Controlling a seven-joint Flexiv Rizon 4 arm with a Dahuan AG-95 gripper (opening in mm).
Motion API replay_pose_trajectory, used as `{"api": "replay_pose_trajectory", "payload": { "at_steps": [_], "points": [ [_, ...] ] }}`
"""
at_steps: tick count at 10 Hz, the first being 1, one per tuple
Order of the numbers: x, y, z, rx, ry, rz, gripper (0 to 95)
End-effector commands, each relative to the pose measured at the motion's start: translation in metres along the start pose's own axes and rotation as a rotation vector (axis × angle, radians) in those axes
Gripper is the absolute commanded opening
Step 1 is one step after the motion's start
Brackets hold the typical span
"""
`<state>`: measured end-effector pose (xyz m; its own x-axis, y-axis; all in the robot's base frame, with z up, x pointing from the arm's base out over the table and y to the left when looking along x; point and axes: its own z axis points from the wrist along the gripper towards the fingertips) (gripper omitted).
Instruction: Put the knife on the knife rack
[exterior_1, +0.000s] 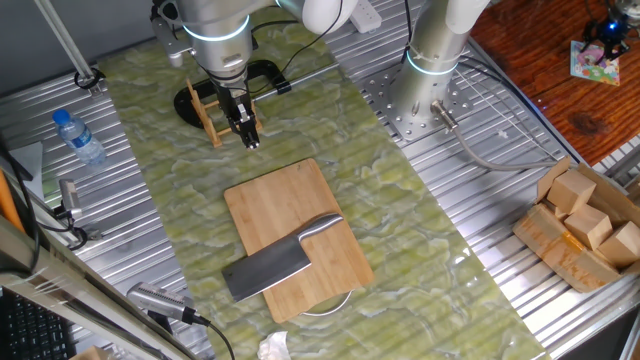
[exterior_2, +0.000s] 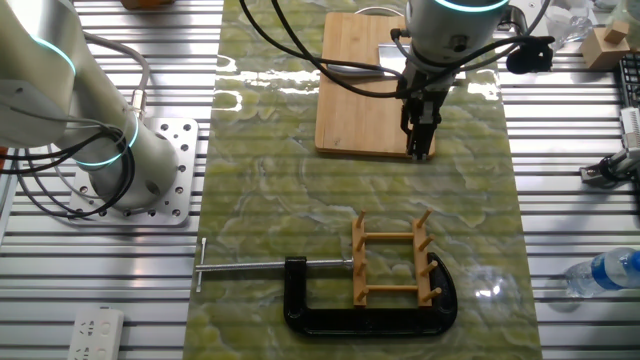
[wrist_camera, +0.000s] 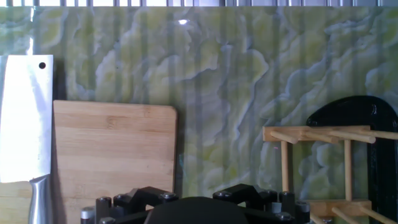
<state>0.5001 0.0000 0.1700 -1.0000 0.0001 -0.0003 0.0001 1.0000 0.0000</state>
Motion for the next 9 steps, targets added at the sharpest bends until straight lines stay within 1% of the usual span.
{"api": "replay_pose_trajectory", "payload": {
  "at_steps": [1, 6, 8, 9],
  "points": [
    [0.0001, 0.0, 0.0, -0.038, 0.053, -0.166, 0.0],
    [0.0001, 0.0, 0.0, -0.034, 0.059, -0.167, 0.0],
    [0.0001, 0.0, 0.0, -0.07, 0.057, -0.165, 0.0],
    [-0.0004, 0.0, 0.0, -0.083, 0.057, -0.164, 0.0]
  ]
}}
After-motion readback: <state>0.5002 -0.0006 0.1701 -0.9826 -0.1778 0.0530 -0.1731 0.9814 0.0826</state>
